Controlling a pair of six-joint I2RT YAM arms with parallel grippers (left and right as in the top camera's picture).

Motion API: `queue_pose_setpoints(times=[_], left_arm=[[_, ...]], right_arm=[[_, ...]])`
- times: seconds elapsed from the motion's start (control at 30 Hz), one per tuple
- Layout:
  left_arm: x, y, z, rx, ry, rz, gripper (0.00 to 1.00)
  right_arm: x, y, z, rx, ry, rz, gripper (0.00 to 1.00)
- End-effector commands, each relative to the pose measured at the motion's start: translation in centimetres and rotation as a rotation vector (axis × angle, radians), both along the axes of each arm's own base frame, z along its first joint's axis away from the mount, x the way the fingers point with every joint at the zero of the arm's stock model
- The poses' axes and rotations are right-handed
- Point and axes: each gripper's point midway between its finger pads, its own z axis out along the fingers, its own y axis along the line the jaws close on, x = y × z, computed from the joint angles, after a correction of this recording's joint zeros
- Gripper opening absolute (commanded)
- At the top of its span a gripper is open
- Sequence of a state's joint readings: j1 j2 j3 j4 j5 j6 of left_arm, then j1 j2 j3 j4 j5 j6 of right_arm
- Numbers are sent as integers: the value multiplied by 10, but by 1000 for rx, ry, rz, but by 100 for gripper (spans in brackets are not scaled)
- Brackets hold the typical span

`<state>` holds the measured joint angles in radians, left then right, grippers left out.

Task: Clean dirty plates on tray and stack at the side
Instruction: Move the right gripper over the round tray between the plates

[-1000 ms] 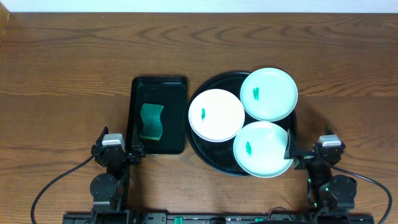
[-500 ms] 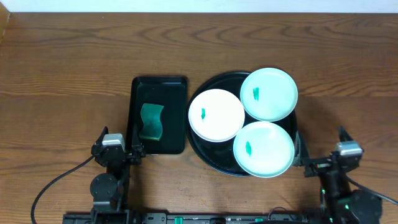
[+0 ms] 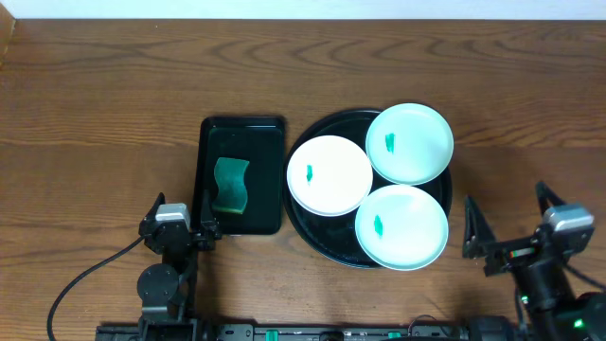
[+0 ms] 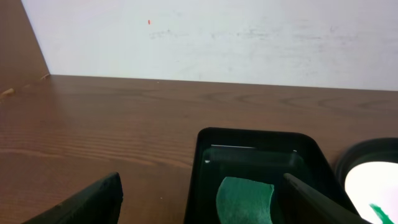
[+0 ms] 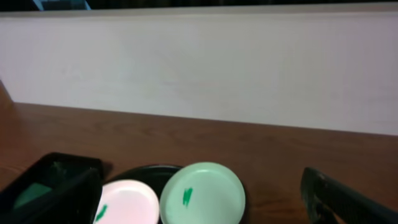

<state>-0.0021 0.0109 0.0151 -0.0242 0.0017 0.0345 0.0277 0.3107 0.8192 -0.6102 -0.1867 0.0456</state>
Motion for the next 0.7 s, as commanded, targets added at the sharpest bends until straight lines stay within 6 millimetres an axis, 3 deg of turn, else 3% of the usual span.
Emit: queue_pose_setpoints(times=[0.0, 0.13, 0.3, 0.67], left_arm=[[-2, 1, -16, 15, 54, 4, 80], [-2, 1, -16, 15, 54, 4, 80], [-2, 1, -16, 15, 54, 4, 80], [-2, 1, -16, 15, 54, 4, 80]], right_arm=[[-1, 11, 29, 13, 33, 63, 99], [1, 17, 43, 17, 135, 94, 99], [7, 17, 43, 16, 314, 91, 99], [40, 21, -3, 16, 729, 105, 99]])
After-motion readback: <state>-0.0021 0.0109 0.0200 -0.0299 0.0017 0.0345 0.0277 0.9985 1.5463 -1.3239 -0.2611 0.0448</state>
